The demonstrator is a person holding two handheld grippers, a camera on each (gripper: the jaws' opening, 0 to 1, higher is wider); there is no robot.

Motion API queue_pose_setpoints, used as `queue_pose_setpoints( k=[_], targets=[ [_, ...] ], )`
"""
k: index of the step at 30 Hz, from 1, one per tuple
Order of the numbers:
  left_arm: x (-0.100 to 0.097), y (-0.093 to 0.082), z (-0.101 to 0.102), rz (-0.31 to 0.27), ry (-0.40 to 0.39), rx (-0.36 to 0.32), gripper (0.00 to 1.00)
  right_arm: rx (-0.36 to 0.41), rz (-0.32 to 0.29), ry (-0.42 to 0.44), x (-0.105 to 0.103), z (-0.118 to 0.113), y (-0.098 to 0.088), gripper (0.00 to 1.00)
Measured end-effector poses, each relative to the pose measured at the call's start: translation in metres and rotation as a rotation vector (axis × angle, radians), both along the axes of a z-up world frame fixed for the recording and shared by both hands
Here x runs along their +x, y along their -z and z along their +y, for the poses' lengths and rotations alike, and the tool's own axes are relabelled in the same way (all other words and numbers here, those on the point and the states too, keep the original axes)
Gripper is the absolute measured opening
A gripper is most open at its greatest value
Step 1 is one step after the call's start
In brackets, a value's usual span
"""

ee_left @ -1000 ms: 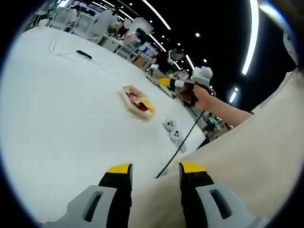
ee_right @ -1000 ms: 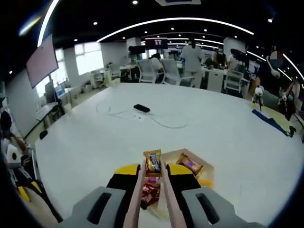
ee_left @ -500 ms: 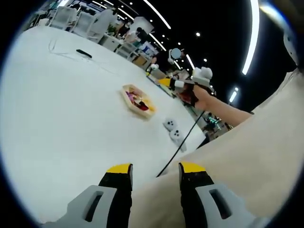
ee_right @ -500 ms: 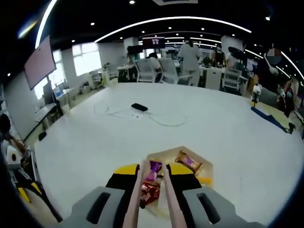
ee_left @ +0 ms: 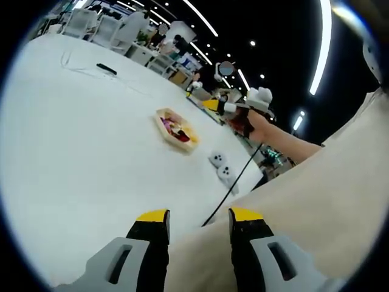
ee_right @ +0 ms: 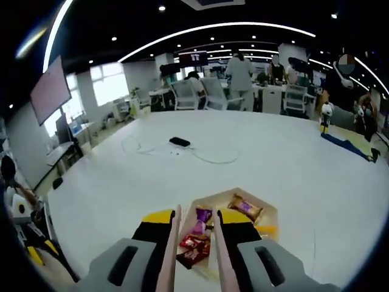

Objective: Place the target food into the container with the food tongs after gripping and lifting it, then release it inside without dropping or visibly crushing the food.

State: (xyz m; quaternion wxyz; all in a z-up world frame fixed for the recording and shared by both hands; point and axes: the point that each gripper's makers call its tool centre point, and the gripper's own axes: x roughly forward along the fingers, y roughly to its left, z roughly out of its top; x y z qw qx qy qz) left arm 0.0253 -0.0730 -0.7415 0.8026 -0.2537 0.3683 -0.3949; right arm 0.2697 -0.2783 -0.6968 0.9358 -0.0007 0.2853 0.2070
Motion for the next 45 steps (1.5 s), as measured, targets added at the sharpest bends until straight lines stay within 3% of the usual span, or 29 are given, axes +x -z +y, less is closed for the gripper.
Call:
queue_pose_setpoints(
  k=[19, 25, 32, 39, 45],
  targets=[
    [0.003, -0.005, 0.000, -0.020, 0.031, 0.008, 0.38, 0.070, 0.013, -0.029, -0.018, 0.013, 0.007, 0.29],
    [0.013, -0.009, -0.006, -0.030, 0.064, 0.001, 0.38, 0.086, 0.022, -0.099, -0.026, 0.025, 0.007, 0.29],
    [0.027, -0.014, -0.016, -0.064, 0.177, 0.021, 0.38, 0.141, 0.030, -0.080, -0.039, 0.028, 0.005, 0.29],
    [0.037, -0.022, -0.020, -0.089, 0.202, 0.016, 0.33, 0.180, 0.067, -0.037, -0.052, 0.021, 0.013, 0.29],
    [0.043, -0.028, -0.030, -0.099, 0.239, 0.011, 0.31, 0.209, 0.066, -0.020, -0.055, 0.018, 0.006, 0.29]
  ],
)
